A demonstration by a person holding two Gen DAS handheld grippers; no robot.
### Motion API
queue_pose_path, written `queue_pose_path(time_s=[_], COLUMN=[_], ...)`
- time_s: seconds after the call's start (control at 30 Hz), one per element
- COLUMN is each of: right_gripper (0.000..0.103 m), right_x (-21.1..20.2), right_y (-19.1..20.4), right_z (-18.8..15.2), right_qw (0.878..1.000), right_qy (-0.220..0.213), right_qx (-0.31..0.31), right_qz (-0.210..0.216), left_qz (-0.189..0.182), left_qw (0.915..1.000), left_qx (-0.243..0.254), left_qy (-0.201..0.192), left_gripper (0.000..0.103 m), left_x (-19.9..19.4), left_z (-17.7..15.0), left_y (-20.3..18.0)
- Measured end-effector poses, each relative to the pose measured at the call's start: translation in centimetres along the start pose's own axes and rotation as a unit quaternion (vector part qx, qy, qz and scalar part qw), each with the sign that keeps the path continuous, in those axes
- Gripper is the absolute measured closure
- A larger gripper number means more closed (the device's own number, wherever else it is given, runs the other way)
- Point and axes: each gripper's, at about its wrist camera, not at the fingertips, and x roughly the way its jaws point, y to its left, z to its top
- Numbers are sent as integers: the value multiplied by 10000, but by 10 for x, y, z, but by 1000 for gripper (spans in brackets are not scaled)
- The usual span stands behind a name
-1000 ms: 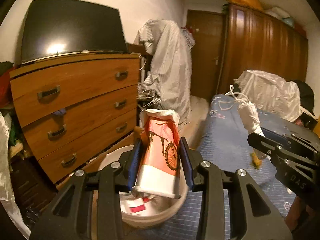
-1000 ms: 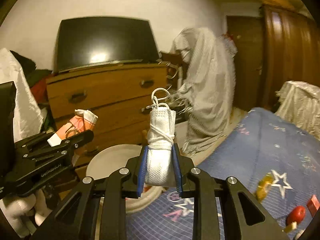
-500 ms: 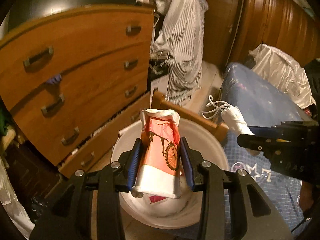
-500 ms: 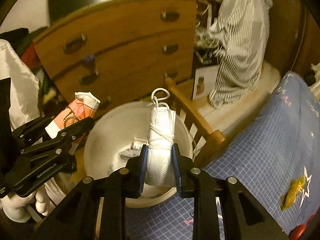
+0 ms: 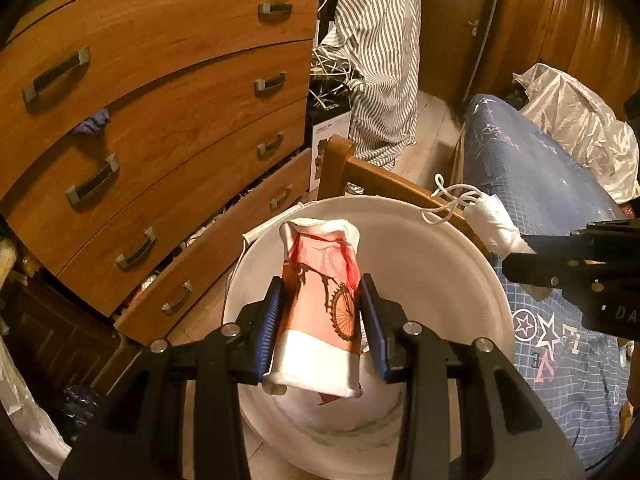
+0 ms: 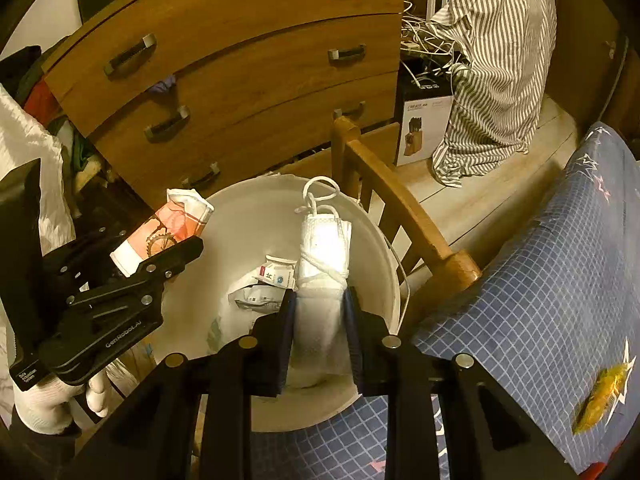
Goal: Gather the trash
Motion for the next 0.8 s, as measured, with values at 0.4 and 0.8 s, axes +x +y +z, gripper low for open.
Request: queue_pose_path(time_s=[0.4,0.8], right_gripper=[77,72], right_x=[1,-3], right_y=[2,3], right_z=[-2,-2], right_qw=[10000,9999], right_qy=[-17,-134], right_qx=[-49,-94], right_qz=[-11,1], left_qz=[28,169], left_qw=[10000,9998], left_qx=[11,-57], left_qy=[-47,-42], left_gripper=[66,54], left_x=[1,4], left_z=[2,9], left_y=[0,4])
